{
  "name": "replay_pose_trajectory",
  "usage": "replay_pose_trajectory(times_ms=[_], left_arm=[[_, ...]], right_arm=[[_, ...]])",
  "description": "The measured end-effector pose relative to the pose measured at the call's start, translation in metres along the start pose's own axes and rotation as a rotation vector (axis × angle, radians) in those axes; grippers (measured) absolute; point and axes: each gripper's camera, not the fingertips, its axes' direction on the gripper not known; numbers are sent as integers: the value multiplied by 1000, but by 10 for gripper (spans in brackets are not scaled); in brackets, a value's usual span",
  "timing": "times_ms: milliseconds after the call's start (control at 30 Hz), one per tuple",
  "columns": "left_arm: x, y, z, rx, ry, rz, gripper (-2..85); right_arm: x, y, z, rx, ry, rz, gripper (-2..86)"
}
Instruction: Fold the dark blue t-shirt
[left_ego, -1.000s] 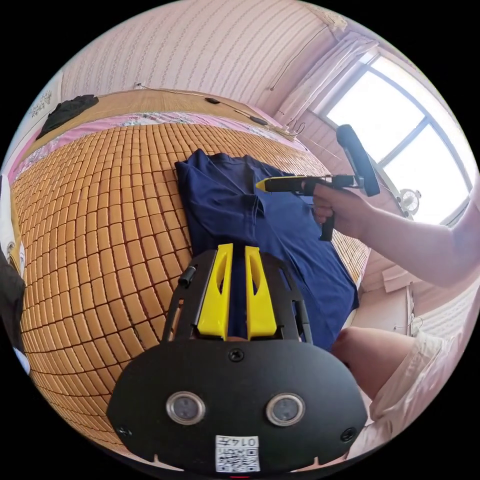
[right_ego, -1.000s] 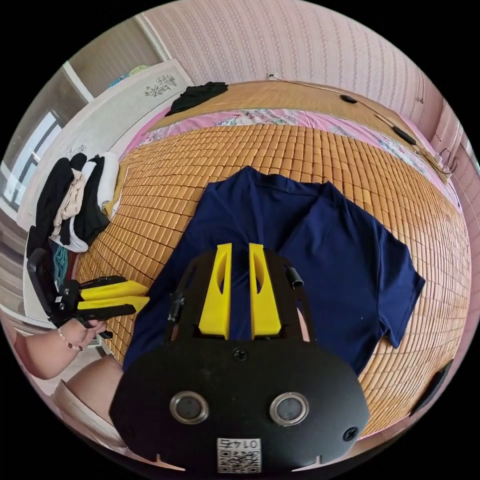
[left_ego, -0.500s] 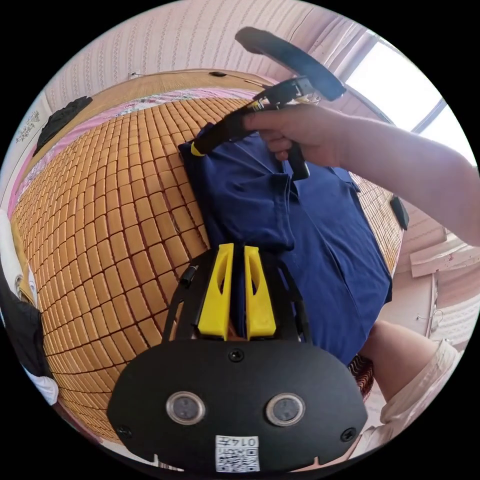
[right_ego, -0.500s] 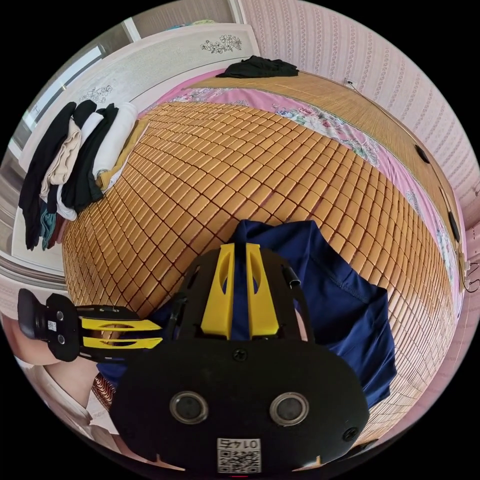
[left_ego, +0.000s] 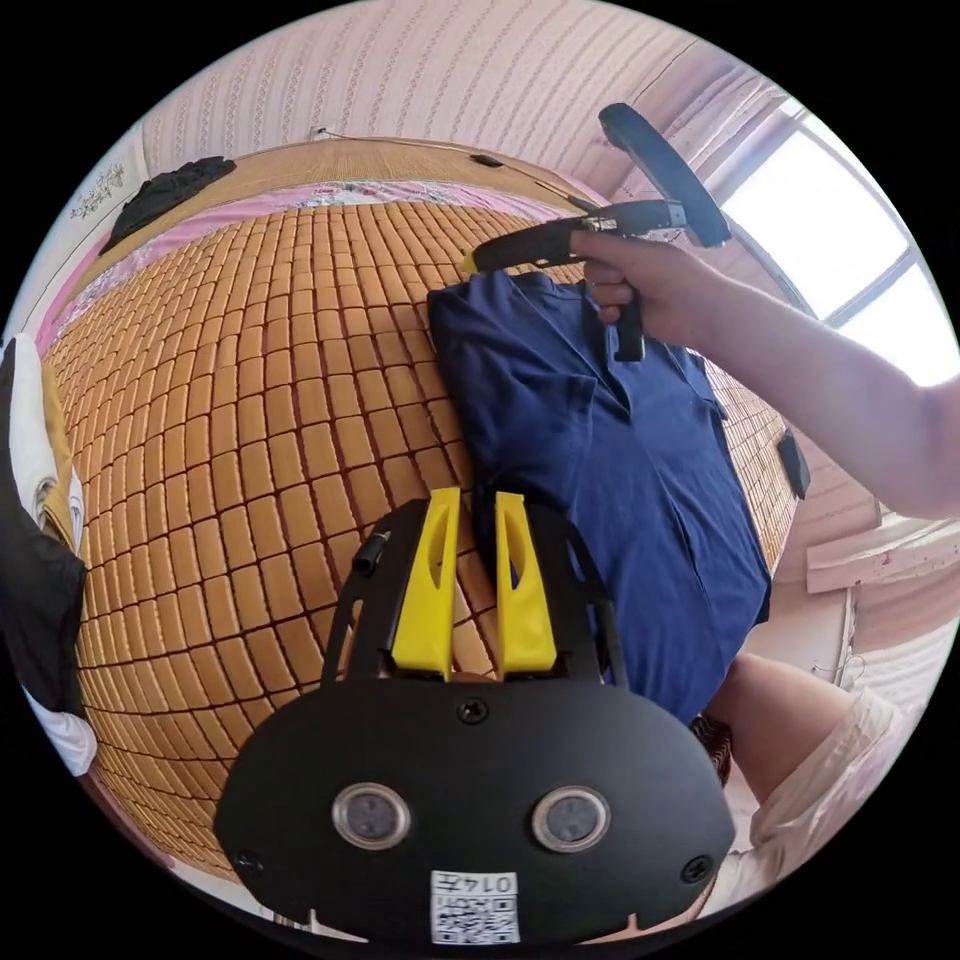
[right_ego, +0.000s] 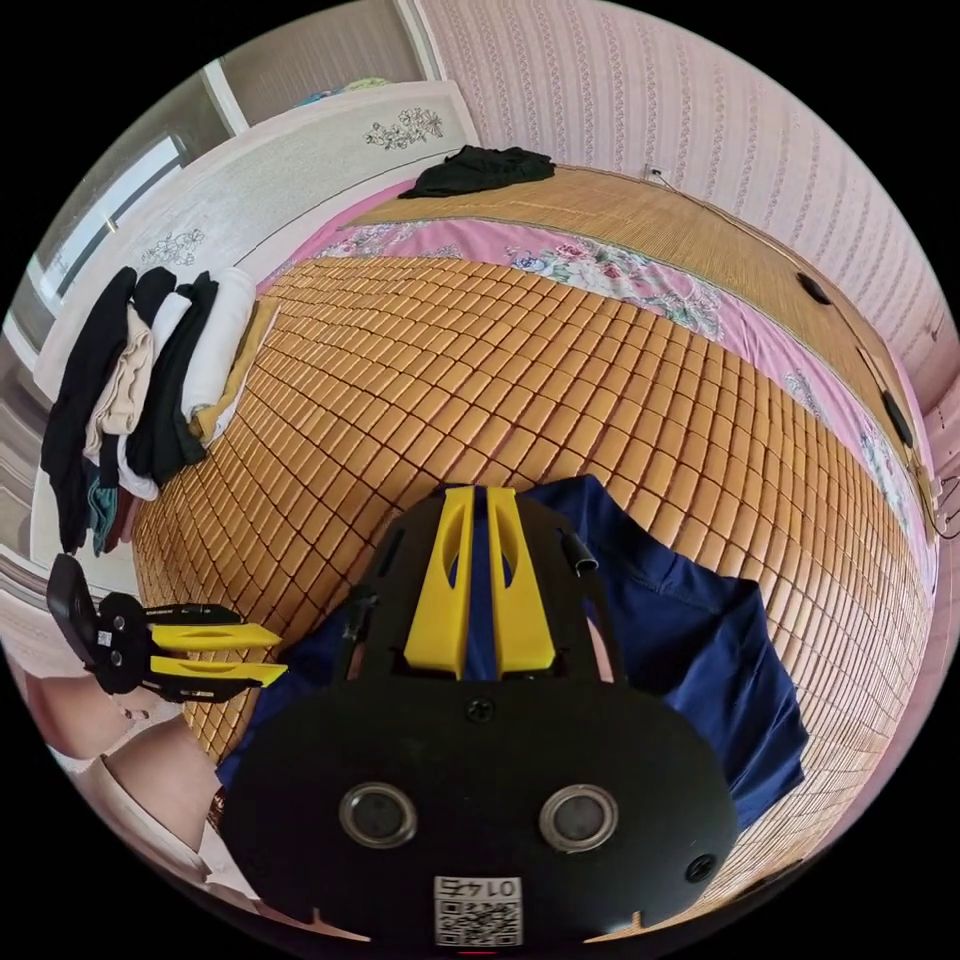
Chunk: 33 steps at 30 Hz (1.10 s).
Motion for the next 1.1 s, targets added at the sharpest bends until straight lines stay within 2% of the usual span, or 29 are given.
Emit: replay_pose_trajectory(times_ms=[233,333,433,600,700,833,967,1100], left_arm=[[44,-36,-14,78,82,43,40],[59,-58,14,-1,127,48,41],[65,-70,38,-173,118,61,29],[78,-85,37,-181,85,149,33],[84,-99,25,-187,98,185,46],[95,-133,3,-184,291,206,43],[133,-189,8,-157,272,398,39],[173,-246,33,-157,321,480,37]], right_arm=[[4,106,-30,-5,-22,35,-2],[4,127,-12,-90,4,22,-2],[7,148,3,-156,27,16,-3],[11,178,2,-55,9,60,-6],[18,204,-16,43,52,164,-8],[49,273,-53,126,169,411,-3],[87,349,-83,131,375,623,36],[117,398,-92,124,384,764,60]])
